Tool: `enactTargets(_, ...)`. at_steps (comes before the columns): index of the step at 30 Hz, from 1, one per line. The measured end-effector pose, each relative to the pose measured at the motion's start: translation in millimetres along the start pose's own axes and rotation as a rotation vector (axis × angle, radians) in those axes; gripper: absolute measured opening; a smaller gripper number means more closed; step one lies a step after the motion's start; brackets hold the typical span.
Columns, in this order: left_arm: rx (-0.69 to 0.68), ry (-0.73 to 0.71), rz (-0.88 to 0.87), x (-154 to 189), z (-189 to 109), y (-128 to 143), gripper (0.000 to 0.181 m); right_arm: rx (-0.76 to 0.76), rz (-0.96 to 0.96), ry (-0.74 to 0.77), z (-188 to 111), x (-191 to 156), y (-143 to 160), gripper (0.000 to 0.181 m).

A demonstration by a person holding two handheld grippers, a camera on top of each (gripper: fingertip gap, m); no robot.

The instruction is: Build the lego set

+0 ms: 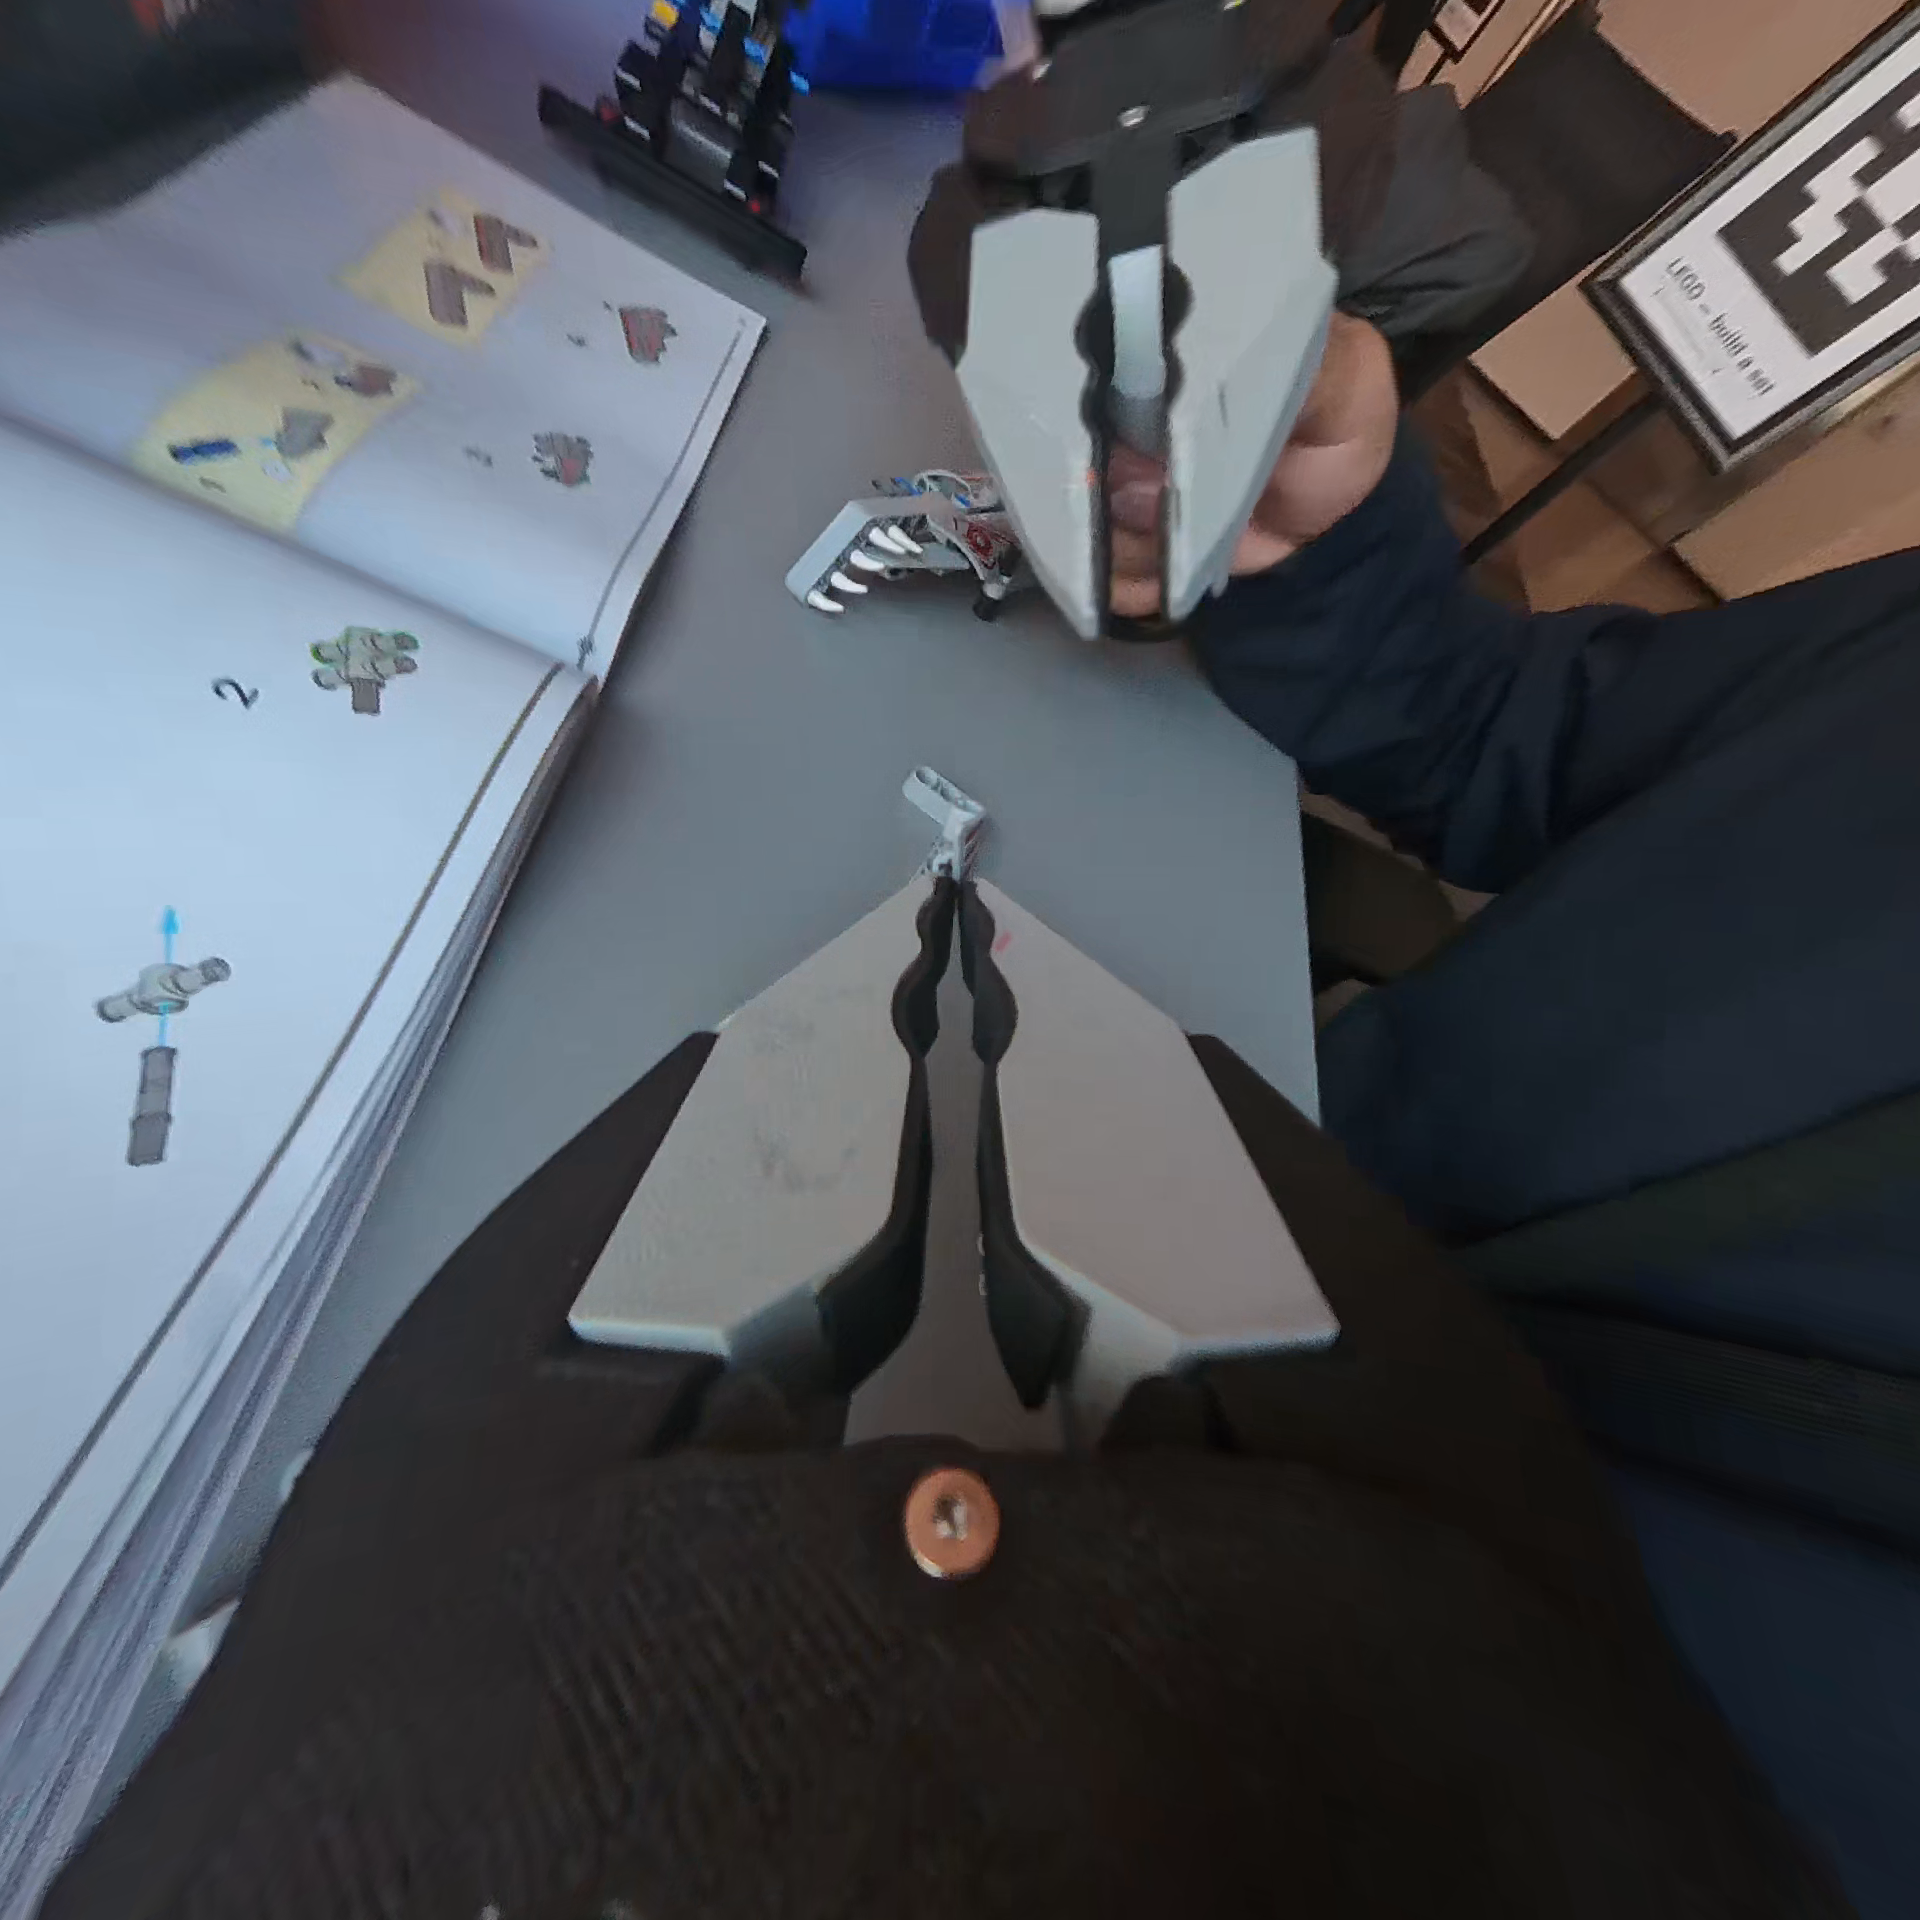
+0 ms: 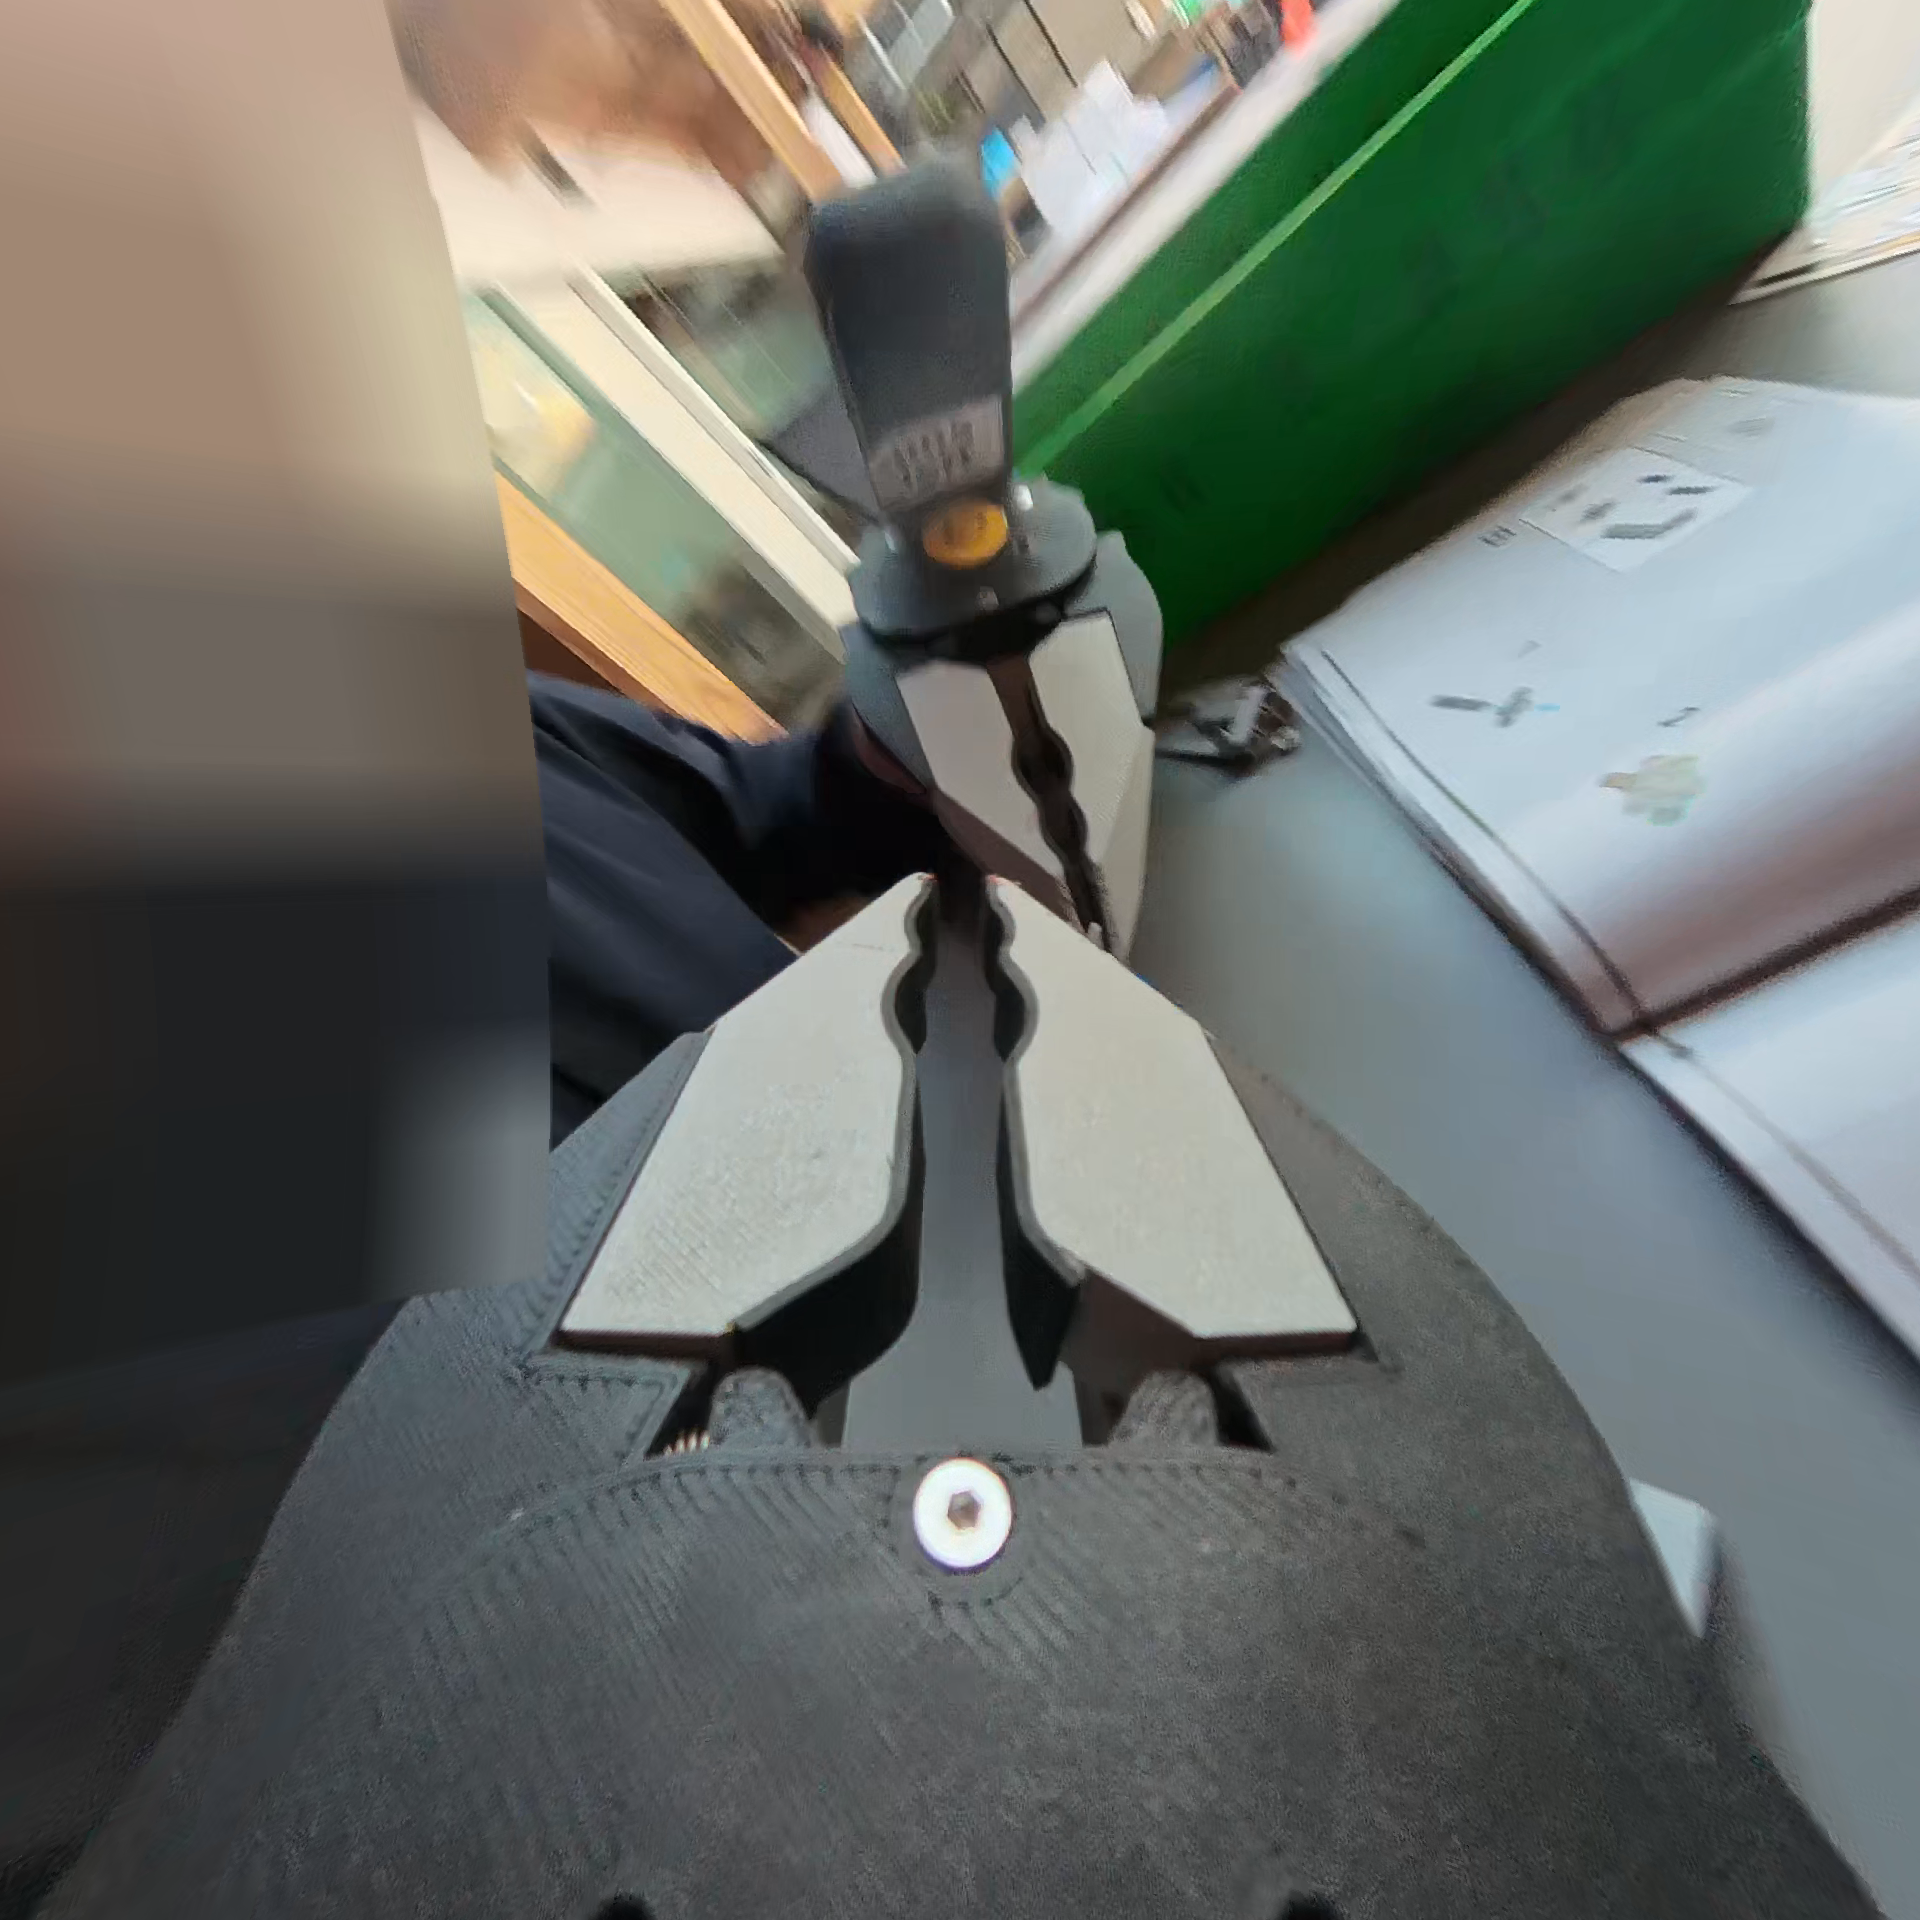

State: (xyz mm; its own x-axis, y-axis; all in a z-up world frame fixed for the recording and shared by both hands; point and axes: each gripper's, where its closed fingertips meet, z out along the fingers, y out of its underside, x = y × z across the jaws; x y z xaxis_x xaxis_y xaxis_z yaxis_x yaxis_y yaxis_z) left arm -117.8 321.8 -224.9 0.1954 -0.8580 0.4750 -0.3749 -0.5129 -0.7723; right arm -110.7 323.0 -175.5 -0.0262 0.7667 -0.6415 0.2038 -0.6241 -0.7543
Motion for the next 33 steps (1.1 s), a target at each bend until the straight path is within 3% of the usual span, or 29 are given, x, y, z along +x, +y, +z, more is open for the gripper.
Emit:
enactTargets(5,-0.085,0.007,-0.069,-9.3,4.5,14.2,0.0,-0.331,-0.357,0.293,0.3,26.0,40.9,0.019)
enactTargets(11,-0.219,0.065,-0.071,-3.9,14.3,30.8,0.0,-0.484,-0.534,0.356,12.4,36.5,63.6,0.031)
enactTargets(18,-0.281,0.018,-0.038,-9.3,18.7,38.6,0.001,-0.57,-0.586,0.373,19.2,41.2,80.3,0.026)
enactTargets(25,-0.224,-0.002,-0.002,-7.4,8.2,26.0,0.016,-0.54,-0.599,0.39,14.8,38.6,73.0,0.023)
enactTargets(33,-0.048,-0.172,0.263,-4.2,-20.5,2.3,0.022,-0.279,-0.599,0.437,-22.2,23.6,21.8,0.023)
